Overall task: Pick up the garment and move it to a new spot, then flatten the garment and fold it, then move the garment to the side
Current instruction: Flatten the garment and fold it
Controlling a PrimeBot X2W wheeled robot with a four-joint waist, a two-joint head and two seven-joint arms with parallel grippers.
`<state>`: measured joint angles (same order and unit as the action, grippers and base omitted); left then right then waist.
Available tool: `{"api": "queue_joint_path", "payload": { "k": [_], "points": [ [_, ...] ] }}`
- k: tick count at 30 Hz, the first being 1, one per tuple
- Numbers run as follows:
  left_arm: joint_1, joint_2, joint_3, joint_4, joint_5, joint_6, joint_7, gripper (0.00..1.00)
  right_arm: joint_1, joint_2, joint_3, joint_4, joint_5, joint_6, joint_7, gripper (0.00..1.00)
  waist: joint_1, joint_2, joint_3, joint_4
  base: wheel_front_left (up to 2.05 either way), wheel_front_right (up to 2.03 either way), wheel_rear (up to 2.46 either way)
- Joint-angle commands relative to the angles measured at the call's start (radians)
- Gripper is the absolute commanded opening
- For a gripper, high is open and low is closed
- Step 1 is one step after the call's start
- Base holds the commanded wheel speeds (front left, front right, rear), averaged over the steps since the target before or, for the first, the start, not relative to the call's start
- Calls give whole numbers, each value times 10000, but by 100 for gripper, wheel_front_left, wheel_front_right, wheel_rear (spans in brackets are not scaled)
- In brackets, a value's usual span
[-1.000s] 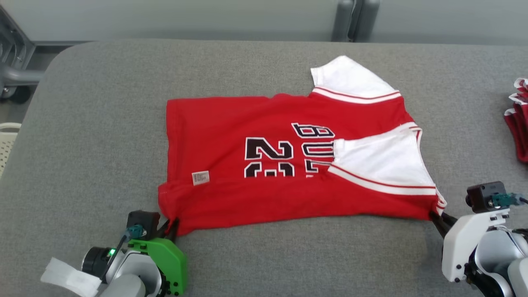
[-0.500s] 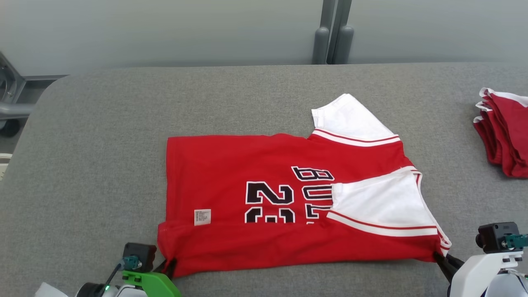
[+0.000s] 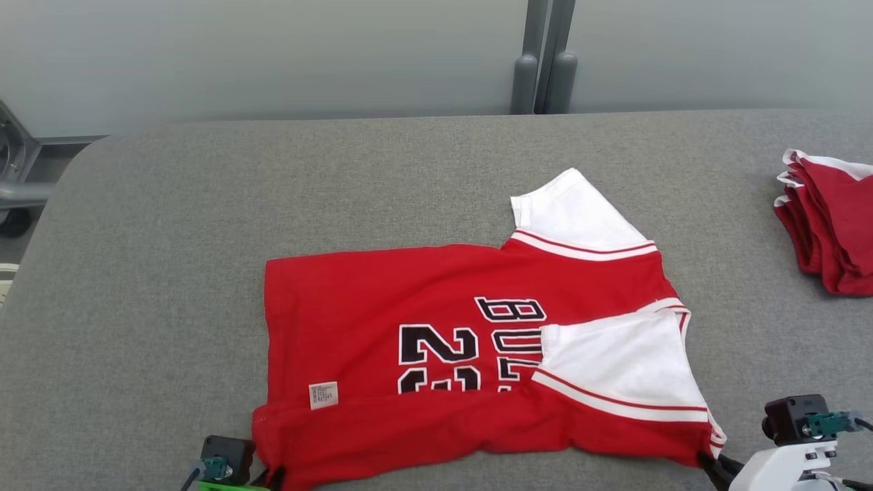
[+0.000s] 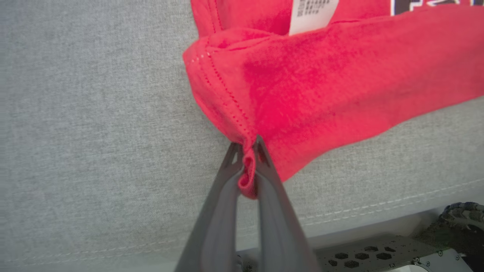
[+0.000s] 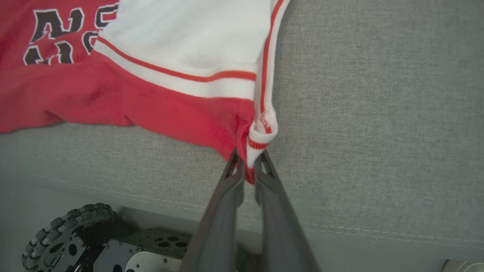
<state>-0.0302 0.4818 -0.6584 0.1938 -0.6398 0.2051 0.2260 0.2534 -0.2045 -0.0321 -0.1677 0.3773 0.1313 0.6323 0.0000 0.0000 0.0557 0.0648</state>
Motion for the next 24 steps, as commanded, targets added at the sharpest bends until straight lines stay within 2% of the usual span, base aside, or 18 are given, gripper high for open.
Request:
{"api": "queue_joint_path", "payload": {
  "k": [1,3,4,5,6,24],
  "points": [
    [106,117,5,47,89,90,-67,12,112,-79,44,67,71,-12,79,0,0,0,-35,14,0,0,0],
    [87,149,-5,112,131,100,-125,41,129,-103,50,108,100,-12,115,36,0,0,-53,24,0,0,0],
    [69,157,-15,145,161,106,-146,66,134,-87,49,122,156,-12,145,46,0,0,-58,29,0,0,0],
    [61,155,-26,172,170,111,-173,96,153,-82,55,117,155,-12,149,100,0,0,-61,32,0,0,0],
    [46,168,-31,200,196,142,-194,100,168,-85,40,119,150,-12,150,100,0,0,-59,34,0,0,0],
    [-111,155,235,550,273,289,-1150,100,233,195,-220,150,89,-12,-140,100,0,0,-113,159,0,0,0]
  ]
}}
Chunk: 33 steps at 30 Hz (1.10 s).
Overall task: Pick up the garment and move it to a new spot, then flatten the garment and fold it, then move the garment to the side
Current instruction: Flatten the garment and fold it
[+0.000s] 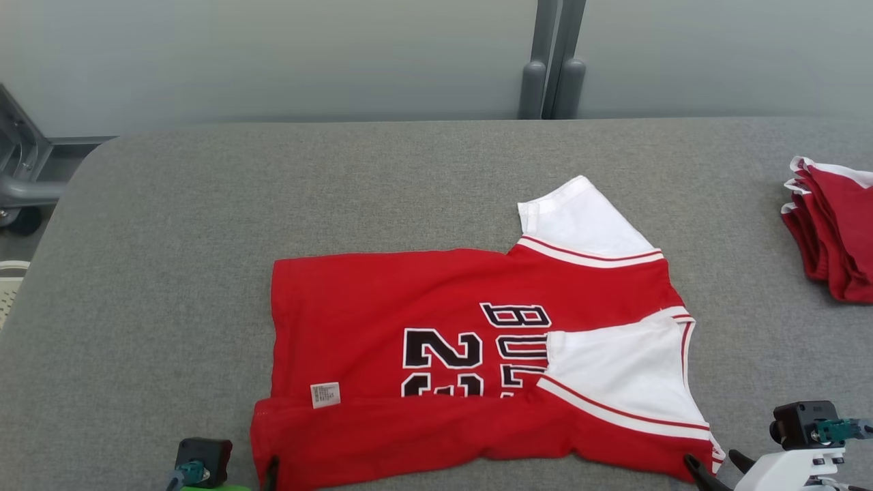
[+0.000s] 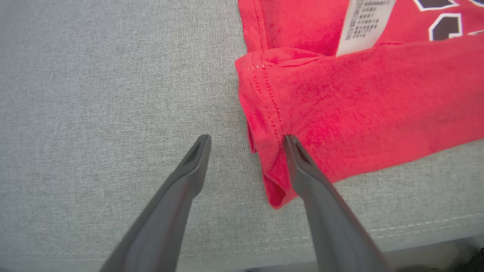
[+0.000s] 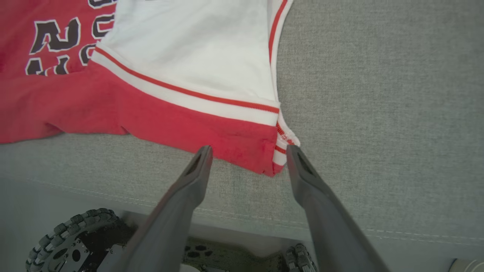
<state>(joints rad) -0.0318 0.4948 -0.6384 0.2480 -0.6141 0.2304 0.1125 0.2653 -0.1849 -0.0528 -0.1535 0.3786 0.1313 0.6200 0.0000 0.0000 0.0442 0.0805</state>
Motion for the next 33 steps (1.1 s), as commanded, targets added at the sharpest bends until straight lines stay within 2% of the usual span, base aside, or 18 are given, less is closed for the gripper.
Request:
{"api": "queue_joint_path", "payload": {
  "k": [1,8,27,28,29,30,31,33],
  "points": [
    [-117,3,60,11,-1,36,-49,100,87,23,-29,21,69,-12,-74,100,0,0,21,11,0,0,0],
    [-157,-337,55,184,-226,151,-34,100,-264,215,-379,249,-444,-13,-692,100,0,0,224,34,0,0,0],
    [-613,-693,-406,745,-391,-434,313,100,-961,863,-632,1987,-873,-11,-1124,99,0,0,826,32,0,0,0],
    [-646,-719,-437,794,-378,-461,319,100,-1003,864,-608,2091,-885,-11,-1160,49,0,0,851,34,0,0,0],
    [-675,-762,-460,847,-382,-507,322,80,-1045,866,-606,2191,-878,-11,-1190,42,0,0,873,36,0,0,0],
    [-703,-793,-512,913,-397,-547,384,40,-1077,862,-576,2280,-856,-11,-1179,3,0,0,890,36,0,0,0],
    [-747,-827,-556,976,-376,-576,403,3,-1090,839,-544,2356,-842,-11,-1219,0,0,0,907,38,0,0,0],
    [-789,-877,-610,1097,-390,-645,420,0,-1123,810,-449,2467,-770,-13,-1244,0,0,0,925,37,0,0,0]
  ]
}}
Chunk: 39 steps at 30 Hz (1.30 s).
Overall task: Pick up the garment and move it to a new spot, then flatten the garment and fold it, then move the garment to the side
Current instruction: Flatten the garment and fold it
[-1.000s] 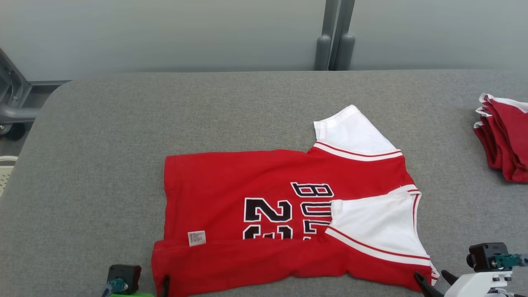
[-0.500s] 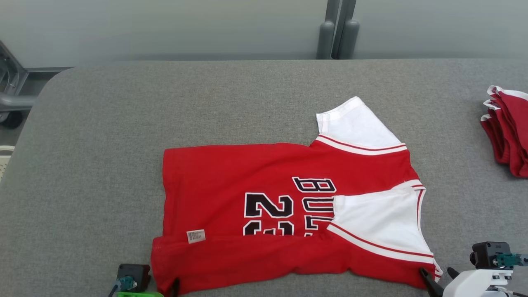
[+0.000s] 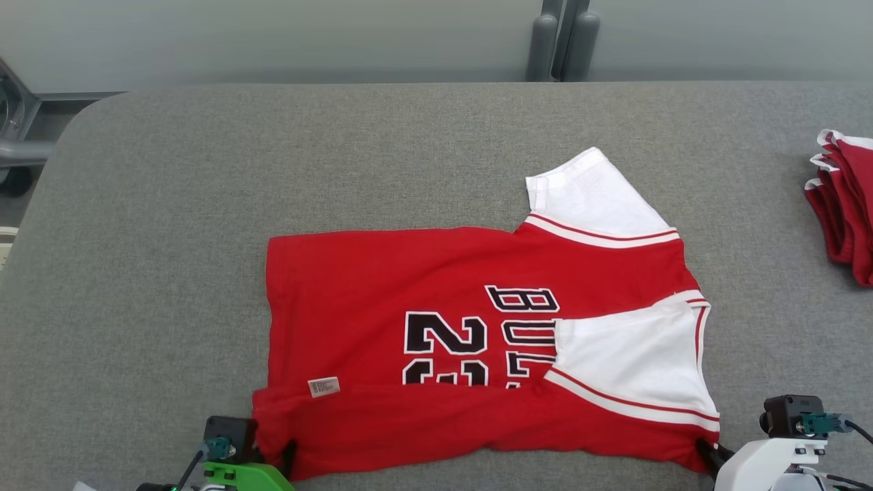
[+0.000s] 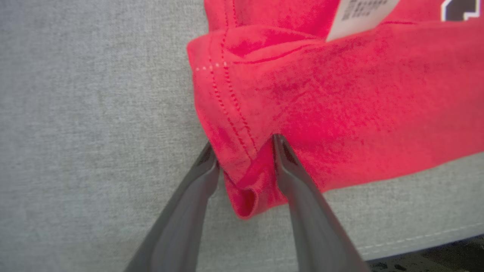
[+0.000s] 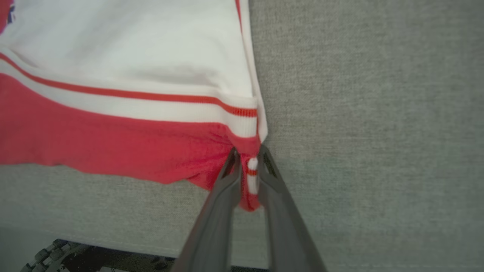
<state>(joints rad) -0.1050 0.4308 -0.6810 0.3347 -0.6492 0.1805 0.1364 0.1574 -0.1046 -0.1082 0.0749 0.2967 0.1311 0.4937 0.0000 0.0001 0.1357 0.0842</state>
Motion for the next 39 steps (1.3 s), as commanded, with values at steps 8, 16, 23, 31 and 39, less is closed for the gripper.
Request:
{"api": "queue_joint_path", "payload": {
  "k": [8,16,23,31,39],
  "points": [
    [-18,114,-87,253,-167,-116,244,0,274,-373,308,-144,360,-15,300,0,0,-1,-157,-37,0,0,0],
    [232,661,258,-491,-268,323,486,0,925,-629,140,-1357,591,-15,1191,0,0,-1,-256,-62,0,0,0],
    [601,1030,368,-1020,-497,637,954,0,1112,-618,221,-1944,583,-15,1659,0,0,-1,-266,-155,0,0,0],
    [803,1123,272,-1274,-510,760,1084,16,1256,-553,220,-1993,531,-15,1925,0,0,-1,-252,-94,0,0,0],
    [669,1031,290,-1227,-195,843,433,100,1301,-359,86,-2104,100,-11,1710,100,0,-1,-321,-119,0,0,0]
  ]
}}
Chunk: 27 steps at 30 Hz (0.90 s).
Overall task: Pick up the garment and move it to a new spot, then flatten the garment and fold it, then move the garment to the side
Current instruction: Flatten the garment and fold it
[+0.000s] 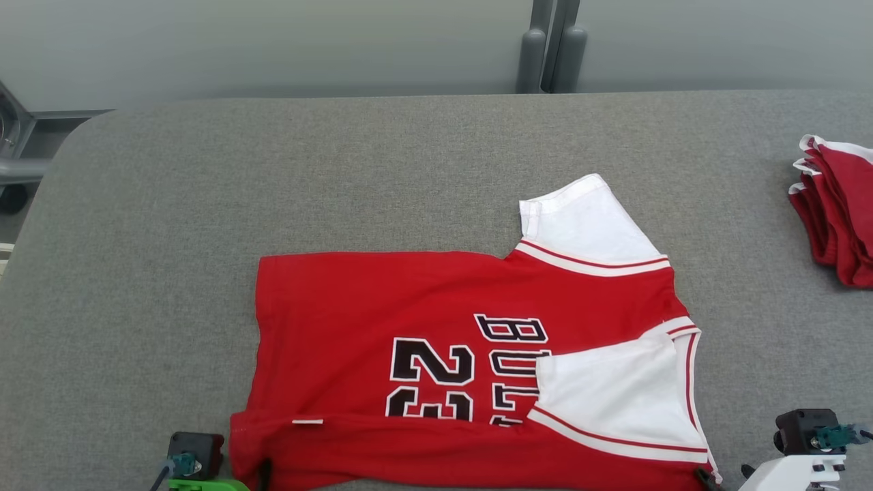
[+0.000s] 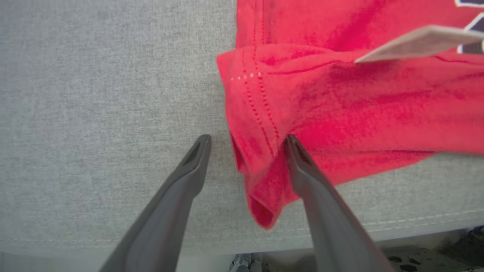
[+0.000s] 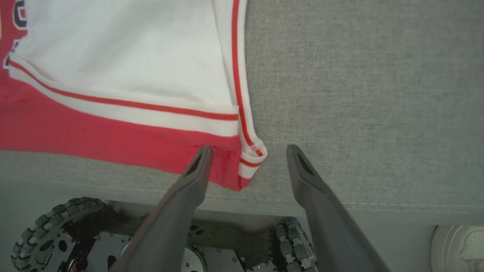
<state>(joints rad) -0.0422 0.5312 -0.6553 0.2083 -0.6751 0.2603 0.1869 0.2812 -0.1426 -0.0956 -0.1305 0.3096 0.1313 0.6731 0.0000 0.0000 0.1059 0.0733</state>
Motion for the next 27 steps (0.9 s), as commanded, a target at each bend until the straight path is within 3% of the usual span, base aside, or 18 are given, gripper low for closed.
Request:
{"api": "queue_joint_path", "payload": {
  "k": [1,7,10,15,22,27],
  "points": [
    [34,21,59,46,126,49,-224,100,80,50,-43,-86,-85,-13,-185,100,0,0,-53,-16,0,0,0],
    [-152,-75,337,-23,381,-3,-1639,100,-69,158,-40,-460,-383,-11,-844,100,0,0,-376,-23,0,0,0],
    [-91,-364,811,-114,240,226,-2727,100,-170,239,-168,-597,-559,-13,-1421,100,0,0,-602,27,0,0,0],
    [219,-903,1320,-525,-2,69,-4090,100,-401,543,-320,-374,-592,-11,-2517,100,0,0,-1032,117,0,0,0],
    [475,-1354,1988,-1030,334,53,-4514,100,-881,844,-323,242,-376,-8,-4265,100,0,0,-1380,161,0,0,0],
    [800,-1746,2666,-1697,1170,-487,-4518,100,-1309,907,-313,919,-389,-8,-5681,100,0,0,-1575,192,0,0,0]
  ]
}}
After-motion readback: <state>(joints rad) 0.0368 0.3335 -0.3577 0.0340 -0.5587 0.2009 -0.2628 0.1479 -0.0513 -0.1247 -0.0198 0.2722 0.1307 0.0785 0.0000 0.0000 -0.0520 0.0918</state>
